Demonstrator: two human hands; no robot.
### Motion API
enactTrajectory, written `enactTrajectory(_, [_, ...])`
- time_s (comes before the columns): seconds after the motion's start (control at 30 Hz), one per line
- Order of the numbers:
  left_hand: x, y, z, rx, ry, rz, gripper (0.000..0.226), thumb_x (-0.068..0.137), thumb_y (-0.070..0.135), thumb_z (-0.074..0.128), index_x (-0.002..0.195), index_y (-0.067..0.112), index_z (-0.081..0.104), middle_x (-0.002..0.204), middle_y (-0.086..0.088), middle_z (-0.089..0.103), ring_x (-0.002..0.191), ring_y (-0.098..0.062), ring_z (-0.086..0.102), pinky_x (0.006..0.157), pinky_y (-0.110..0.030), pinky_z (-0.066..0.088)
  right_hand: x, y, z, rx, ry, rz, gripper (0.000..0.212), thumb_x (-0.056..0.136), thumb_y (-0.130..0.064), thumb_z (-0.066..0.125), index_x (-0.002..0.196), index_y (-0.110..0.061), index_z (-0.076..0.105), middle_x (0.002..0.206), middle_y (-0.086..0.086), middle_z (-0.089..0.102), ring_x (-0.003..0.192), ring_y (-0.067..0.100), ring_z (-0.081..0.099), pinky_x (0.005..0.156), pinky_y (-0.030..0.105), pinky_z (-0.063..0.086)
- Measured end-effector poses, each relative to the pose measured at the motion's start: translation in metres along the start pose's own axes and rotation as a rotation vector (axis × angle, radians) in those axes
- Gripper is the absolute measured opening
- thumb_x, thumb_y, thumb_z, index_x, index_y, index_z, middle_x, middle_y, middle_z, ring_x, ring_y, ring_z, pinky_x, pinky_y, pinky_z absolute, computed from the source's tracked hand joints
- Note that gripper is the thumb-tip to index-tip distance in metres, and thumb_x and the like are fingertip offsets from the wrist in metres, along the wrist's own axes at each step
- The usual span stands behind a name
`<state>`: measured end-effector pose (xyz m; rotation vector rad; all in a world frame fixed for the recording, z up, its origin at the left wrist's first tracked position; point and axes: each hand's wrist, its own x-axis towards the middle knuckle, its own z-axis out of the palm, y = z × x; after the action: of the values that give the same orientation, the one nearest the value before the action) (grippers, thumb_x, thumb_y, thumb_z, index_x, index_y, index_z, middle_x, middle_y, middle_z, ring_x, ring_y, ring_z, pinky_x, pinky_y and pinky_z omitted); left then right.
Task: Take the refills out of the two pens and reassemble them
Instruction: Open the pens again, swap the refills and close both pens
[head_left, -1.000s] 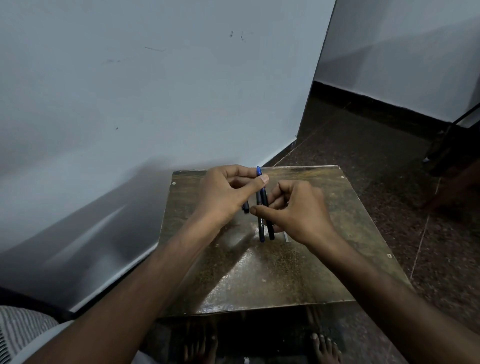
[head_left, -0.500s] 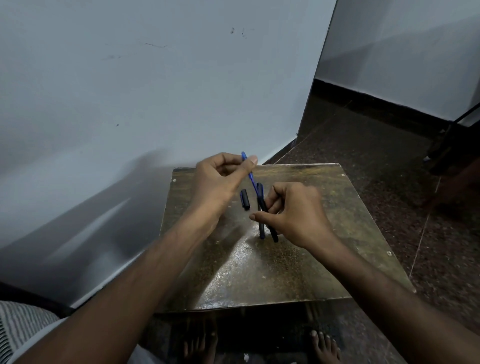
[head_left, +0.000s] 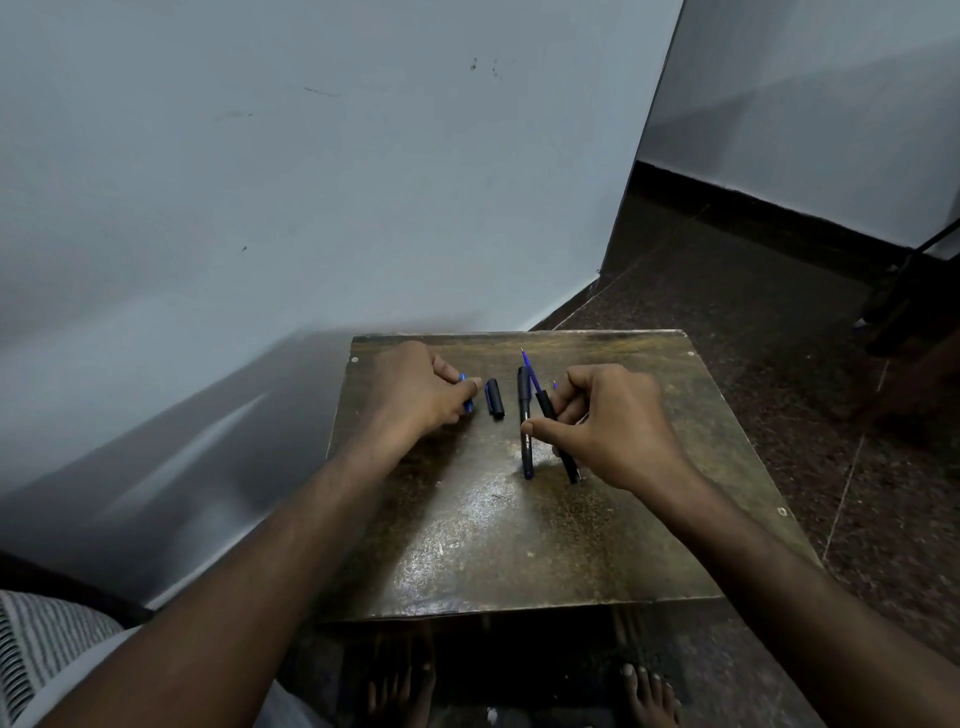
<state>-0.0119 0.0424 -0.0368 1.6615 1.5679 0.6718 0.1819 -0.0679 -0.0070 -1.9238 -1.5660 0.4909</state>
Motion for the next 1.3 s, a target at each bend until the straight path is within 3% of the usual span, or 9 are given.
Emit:
enactTrajectory(0.2, [0.006,-0.009,0.007,0.112,0.013,0.057,0.032,0.087,0.044,0.091,0.065,0.024,0.079,0.058,0.007,0.078,0.059,-0.011,0.08,0.072,-0.039,0.071,-0.002,-0.001,-0.004,0.018,-0.014,0.019,0.029,0.077,-0.033,0.099,0.074,-0.026,0.072,0.062,-0.007,0.076,0.058,-0.001,0.074,0.051,0.009,0.05])
enactTrajectory(0.3, [0.004,-0.007,0.007,0.154,0.027,0.092,0.036,0.088,0.048,0.088,0.062,0.026,0.076,0.057,0.007,0.078,0.056,-0.008,0.078,0.072,-0.035,0.07,-0.003,-0.002,-0.005,0.086,-0.042,0.044,0.024,0.079,-0.03,0.098,0.08,-0.023,0.074,0.063,-0.004,0.078,0.056,0.001,0.076,0.053,0.018,0.06])
enactTrajectory(0.43, [-0.006,0.005,0.002,0.097,0.049,0.208,0.023,0.099,0.047,0.077,0.085,0.029,0.08,0.074,0.011,0.08,0.055,0.002,0.072,0.067,-0.027,0.063,-0.004,-0.004,-0.005,0.229,-0.086,0.109,0.022,0.083,-0.029,0.094,0.088,-0.018,0.076,0.072,0.002,0.081,0.064,0.012,0.082,0.059,0.035,0.068])
enactTrajectory(0.57, [-0.022,0.019,0.0,-0.197,-0.207,0.195,0.02,0.096,0.055,0.077,0.099,0.036,0.083,0.091,0.014,0.085,0.078,-0.002,0.079,0.058,-0.017,0.058,-0.002,-0.005,-0.003,0.244,-0.099,0.115,0.02,0.086,-0.03,0.092,0.092,-0.016,0.078,0.075,0.005,0.082,0.069,0.015,0.083,0.06,0.039,0.069])
enactTrajectory(0.63, [-0.027,0.021,0.002,-0.296,-0.285,0.16,0.021,0.093,0.054,0.08,0.101,0.034,0.085,0.094,0.01,0.085,0.084,-0.005,0.08,0.06,-0.017,0.057,-0.002,-0.007,-0.001,0.232,-0.106,0.102,0.02,0.087,-0.03,0.091,0.093,-0.017,0.078,0.073,0.003,0.082,0.067,0.013,0.082,0.06,0.038,0.069])
enactTrajectory(0.87, [-0.027,0.022,0.0,-0.322,-0.254,0.151,0.012,0.096,0.04,0.082,0.098,0.029,0.085,0.089,0.005,0.082,0.083,-0.006,0.074,0.061,-0.021,0.054,-0.003,-0.008,0.002,0.196,-0.143,0.058,0.018,0.087,-0.03,0.092,0.089,-0.02,0.076,0.067,-0.005,0.081,0.062,0.006,0.08,0.054,0.024,0.064])
enactTrajectory(1.07, [-0.016,0.024,-0.012,-0.507,-0.067,0.145,0.005,0.099,0.035,0.079,0.097,0.031,0.08,0.09,-0.002,0.083,0.064,0.008,0.067,0.059,-0.013,0.058,-0.003,0.002,-0.003,0.058,-0.189,0.062,0.02,0.085,-0.029,0.093,0.089,-0.027,0.074,0.059,-0.018,0.074,0.057,-0.009,0.071,0.052,0.009,0.049])
enactTrajectory(1.2, [-0.012,0.026,-0.018,-0.553,-0.05,0.136,0.013,0.098,0.037,0.081,0.097,0.025,0.084,0.082,0.014,0.083,0.063,0.011,0.065,0.054,-0.013,0.054,-0.003,0.012,-0.013,0.162,-0.132,0.103,0.028,0.093,-0.022,0.086,0.109,-0.03,0.065,0.071,-0.005,0.082,0.063,0.009,0.08,0.061,0.034,0.066])
enactTrajectory(1.3, [-0.016,0.027,-0.016,-0.509,-0.177,0.154,0.012,0.094,0.039,0.084,0.095,0.028,0.086,0.085,0.014,0.083,0.067,0.009,0.066,0.056,-0.014,0.054,-0.003,0.014,-0.019,0.357,-0.128,0.145,0.023,0.1,-0.016,0.078,0.111,-0.03,0.063,0.084,0.004,0.085,0.07,0.022,0.084,0.062,0.045,0.068])
